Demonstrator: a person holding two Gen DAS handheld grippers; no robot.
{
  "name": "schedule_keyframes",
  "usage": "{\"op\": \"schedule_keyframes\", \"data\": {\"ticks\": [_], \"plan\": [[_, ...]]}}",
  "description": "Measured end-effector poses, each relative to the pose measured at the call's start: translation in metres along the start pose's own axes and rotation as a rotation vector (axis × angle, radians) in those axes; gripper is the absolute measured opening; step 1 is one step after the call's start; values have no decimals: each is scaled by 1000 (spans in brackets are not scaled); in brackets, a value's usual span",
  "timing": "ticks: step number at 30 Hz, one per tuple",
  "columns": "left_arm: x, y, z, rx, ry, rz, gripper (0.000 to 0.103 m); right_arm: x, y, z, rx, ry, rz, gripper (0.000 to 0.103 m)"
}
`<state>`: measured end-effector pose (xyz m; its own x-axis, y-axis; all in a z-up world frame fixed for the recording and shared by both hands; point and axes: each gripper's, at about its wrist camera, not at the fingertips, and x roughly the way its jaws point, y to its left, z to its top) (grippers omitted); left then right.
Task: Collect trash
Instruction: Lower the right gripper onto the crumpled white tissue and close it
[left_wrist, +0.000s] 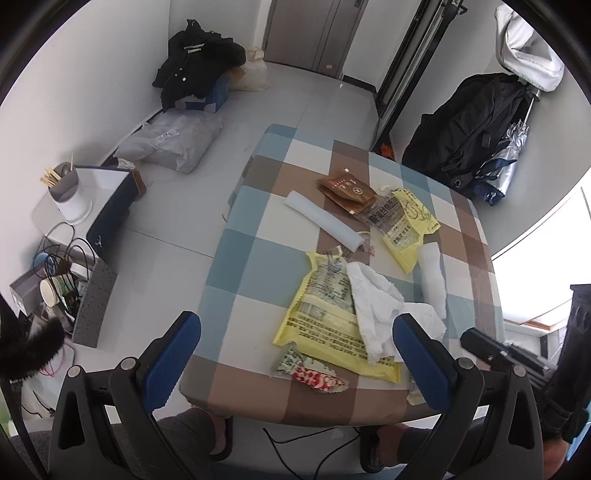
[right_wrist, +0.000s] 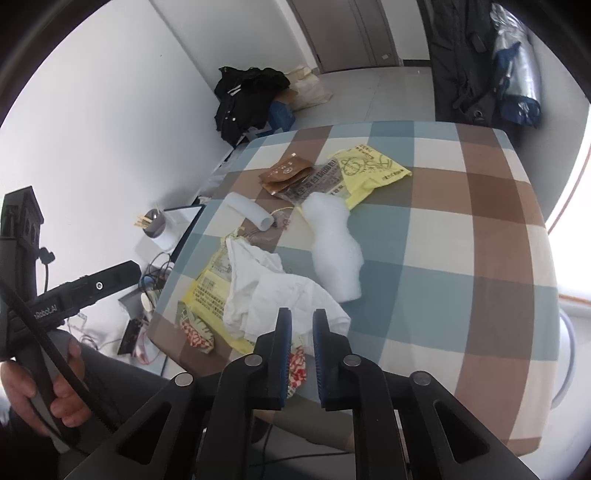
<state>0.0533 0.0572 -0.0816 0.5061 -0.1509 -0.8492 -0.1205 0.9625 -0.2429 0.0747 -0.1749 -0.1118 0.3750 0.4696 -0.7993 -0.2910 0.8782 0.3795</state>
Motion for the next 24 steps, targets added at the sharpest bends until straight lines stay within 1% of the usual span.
{"op": "schedule_keyframes", "data": {"ticks": [1,2,3,4,5,6,7,10,11,13,16,19,21,22,23,24], "plan": [[-1,-1,0,-12,1,-6,102,2,-2,0,8,9,3,18],[0,-2,0,-17,0,-8,102,5,-4,-1,18,19,5,33],[0,-3,0,-20,-2,-8,102,10,-5,-1,29,33,11,41],[-1,-5,1,-21,-4,-9,102,14,-5,-1,35,39,19,45],[0,-5,1,-23,-6,-8,102,18,-3,0,37,45,15,46],[0,-5,2,-25,-8,-7,102,21,-3,1,40,47,7,49],[1,-4,2,-28,-10,-5,102,25,-1,2,44,48,2,56],[4,2,3,-44,1,1,102,39,2,6,51,72,-26,61],[6,2,4,-48,4,1,102,43,2,7,57,84,-37,65],[7,7,4,-59,10,2,102,53,2,8,77,104,-59,68],[8,11,4,-65,15,0,102,60,1,9,108,116,-65,70],[8,14,3,-69,21,-7,102,61,6,10,105,115,-54,69],[8,16,3,-72,23,-11,102,64,8,9,99,129,-60,56],[8,17,3,-74,23,-14,102,64,8,10,97,131,-67,47],[7,18,3,-76,21,-17,102,64,8,10,99,128,-69,43],[7,18,3,-77,21,-20,102,63,7,10,109,128,-52,39]]}}
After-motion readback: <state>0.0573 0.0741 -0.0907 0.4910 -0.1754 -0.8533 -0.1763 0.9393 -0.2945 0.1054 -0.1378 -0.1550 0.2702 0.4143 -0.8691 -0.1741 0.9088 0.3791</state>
